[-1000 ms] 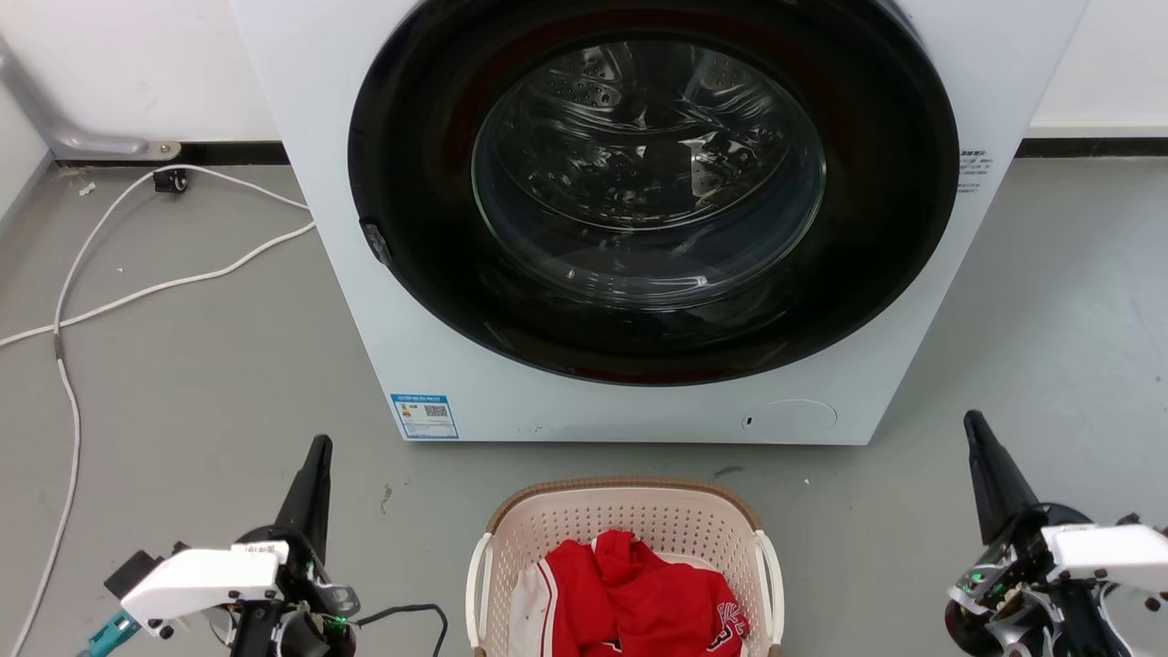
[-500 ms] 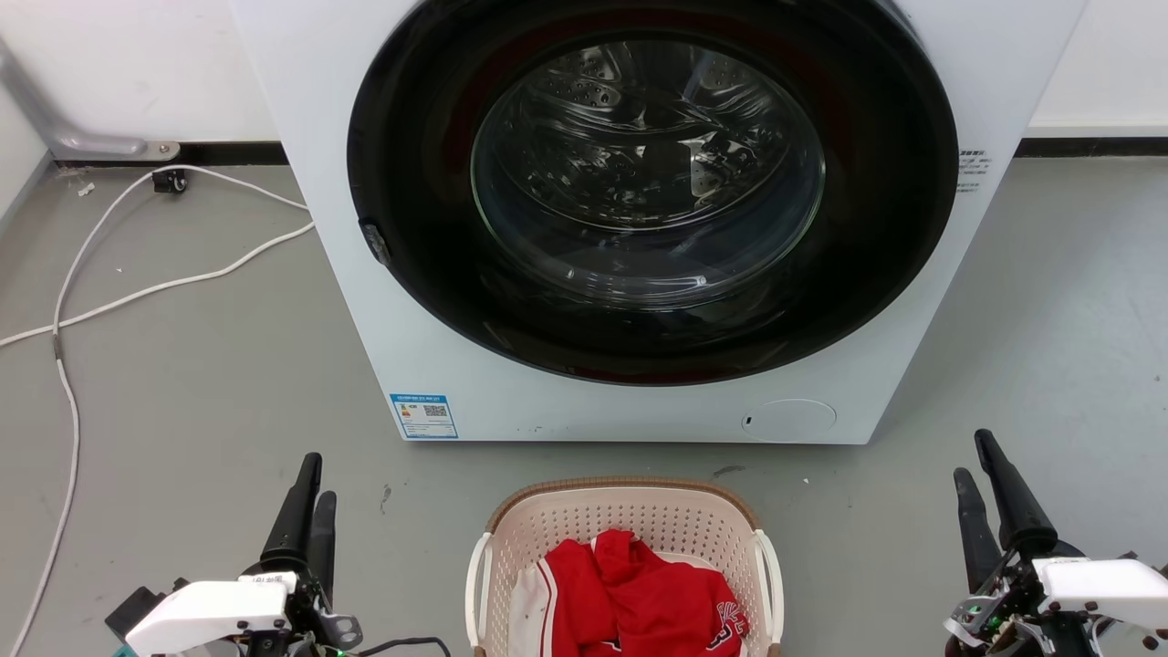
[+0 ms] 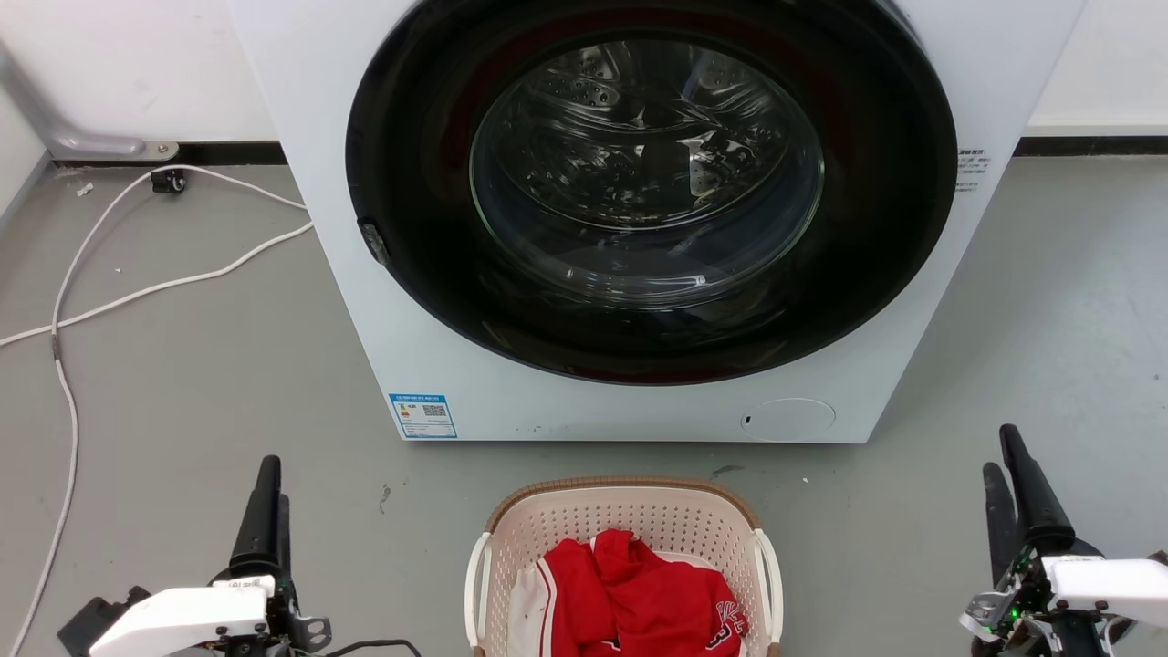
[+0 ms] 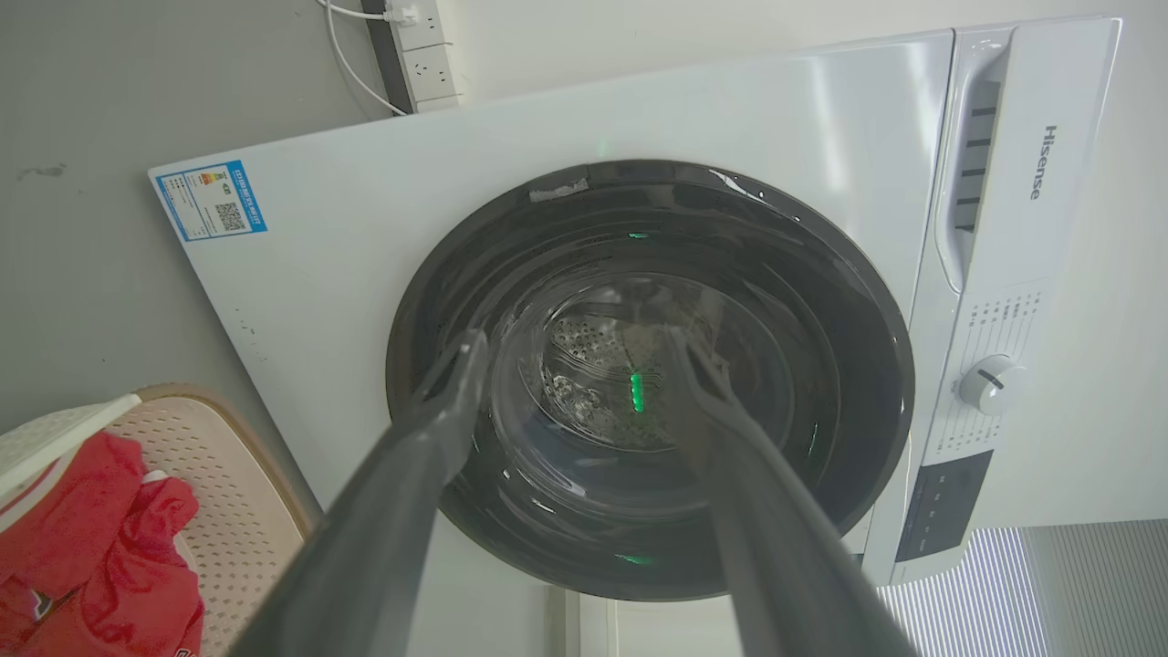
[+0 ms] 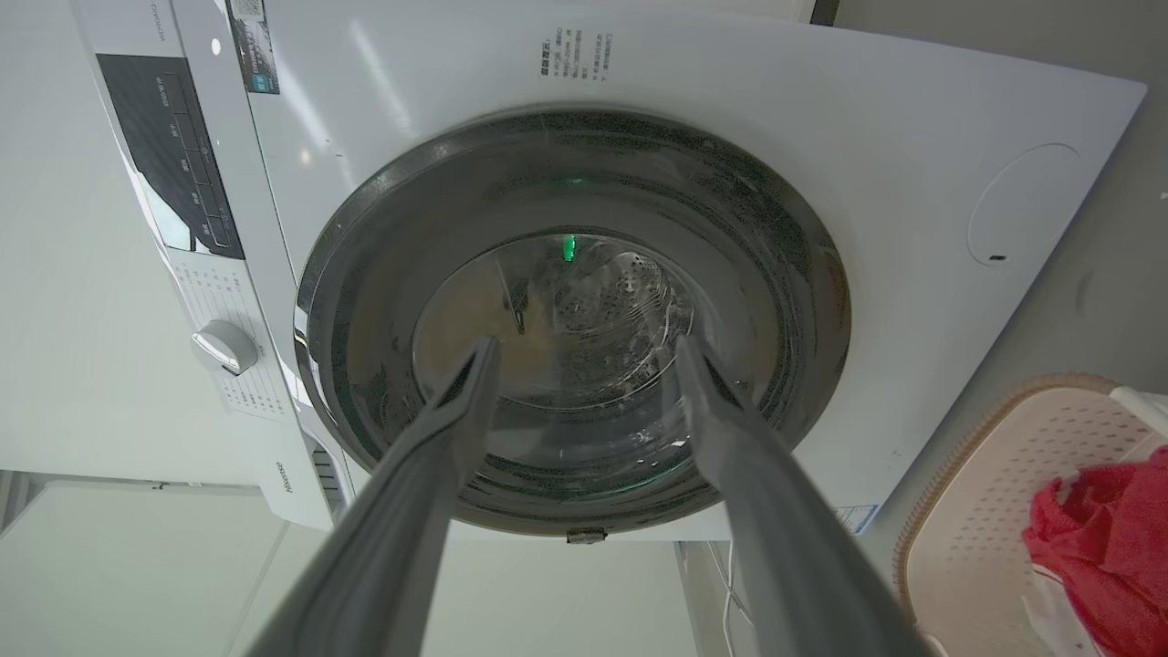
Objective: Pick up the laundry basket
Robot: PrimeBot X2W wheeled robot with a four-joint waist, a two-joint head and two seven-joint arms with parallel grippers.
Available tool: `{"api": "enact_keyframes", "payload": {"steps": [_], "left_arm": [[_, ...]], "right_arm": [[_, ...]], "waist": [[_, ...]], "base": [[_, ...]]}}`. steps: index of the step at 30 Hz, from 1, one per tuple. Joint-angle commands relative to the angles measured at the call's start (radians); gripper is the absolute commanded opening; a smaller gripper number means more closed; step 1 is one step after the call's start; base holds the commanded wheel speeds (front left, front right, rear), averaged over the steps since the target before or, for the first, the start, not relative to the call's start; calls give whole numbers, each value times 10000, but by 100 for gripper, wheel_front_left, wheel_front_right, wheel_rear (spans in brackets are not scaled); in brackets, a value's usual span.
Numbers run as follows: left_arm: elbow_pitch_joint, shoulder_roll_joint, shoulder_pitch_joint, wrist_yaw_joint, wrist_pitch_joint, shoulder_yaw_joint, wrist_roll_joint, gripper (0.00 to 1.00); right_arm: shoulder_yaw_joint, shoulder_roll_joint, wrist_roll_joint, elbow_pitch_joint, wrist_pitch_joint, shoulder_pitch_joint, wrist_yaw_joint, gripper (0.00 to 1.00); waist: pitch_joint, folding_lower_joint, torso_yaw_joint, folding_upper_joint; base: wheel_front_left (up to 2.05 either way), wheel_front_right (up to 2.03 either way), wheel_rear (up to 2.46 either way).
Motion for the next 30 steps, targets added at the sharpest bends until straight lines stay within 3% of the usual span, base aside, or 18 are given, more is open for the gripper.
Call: {"api": "enact_keyframes", "payload": {"steps": [1,15,22,30], "left_arm": [[-215,39,-89,-21,-105,133,261,100],[-1516,40,-64,185,-616,490,3047,100],[-2362,40,81,771,-844,-69,4850,100],[-2908,40,256,1017,-1090,-702,6807,100]], "right_arm": [[-91,-29,-281,-233,-95,-117,17,100],[-479,-23,-4173,-1265,-606,-336,18,100],[-125,-20,-6574,-2111,-840,-328,19,100],[177,-18,-8727,-2719,-1081,-205,20,100]], "waist": [[3,0,-1,0],[48,0,19,0],[86,0,25,0],[135,0,23,0]], "base": [[0,0,0],[0,0,0],[0,0,0],[0,0,0]]}}
